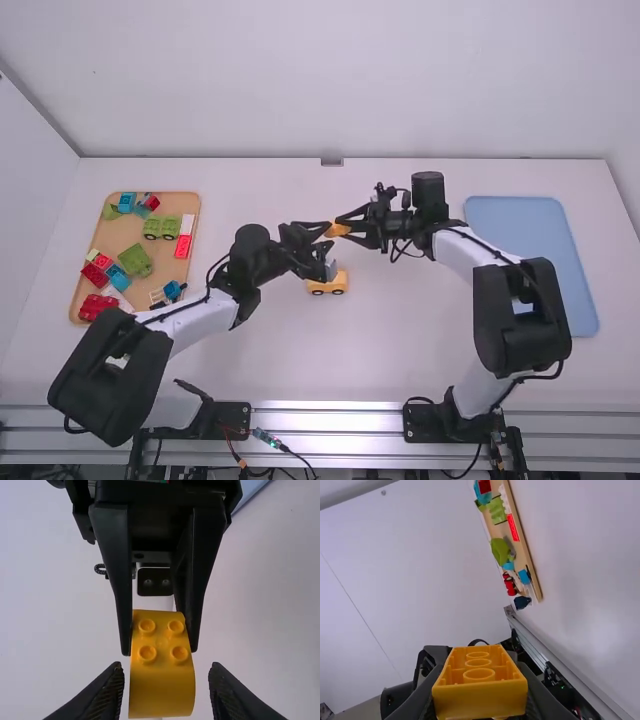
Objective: Assemble lego blocks to make yellow taxi
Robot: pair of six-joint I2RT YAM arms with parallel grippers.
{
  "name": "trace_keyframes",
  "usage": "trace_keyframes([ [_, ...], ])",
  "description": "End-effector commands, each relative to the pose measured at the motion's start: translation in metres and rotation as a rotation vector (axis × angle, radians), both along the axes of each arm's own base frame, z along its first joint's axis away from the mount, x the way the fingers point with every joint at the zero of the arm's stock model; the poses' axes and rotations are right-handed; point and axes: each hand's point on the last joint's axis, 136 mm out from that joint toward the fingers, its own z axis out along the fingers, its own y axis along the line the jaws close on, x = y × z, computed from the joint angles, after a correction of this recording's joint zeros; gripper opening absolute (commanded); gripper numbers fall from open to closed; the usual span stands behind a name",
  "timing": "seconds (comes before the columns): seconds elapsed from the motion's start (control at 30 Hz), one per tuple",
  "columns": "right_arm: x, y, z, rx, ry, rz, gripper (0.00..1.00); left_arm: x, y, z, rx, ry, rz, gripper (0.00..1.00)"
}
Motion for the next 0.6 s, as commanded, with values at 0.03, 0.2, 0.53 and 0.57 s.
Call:
trace_keyframes([
  [0.03, 0.0009, -0.0008, 0.0125, 0.011, -0.034, 0.002, 0.0, -0.0047, -0.0036, -0.0021, -0.009, 0.015, -0.033, 0.43],
  [0.2, 0.0, -0.0001, 0.0123, 0.011, -0.031, 0.005, 0.0, -0.0043, -0.0034, -0.0013, -0.01, 0.011, -0.031, 0.39],
  [0.53, -0.0006, 0.0001, 0.0127, 0.013, -0.028, 0.007, 0.0, -0.004, -0.0032, -0.0013, -0.01, 0.011, -0.029, 0.34],
  [0.57, -0.0004, -0.0001, 0.0126, 0.013, -0.027, 0.006, 0.0, -0.004, -0.0032, -0.0013, -0.01, 0.01, -0.029, 0.35],
])
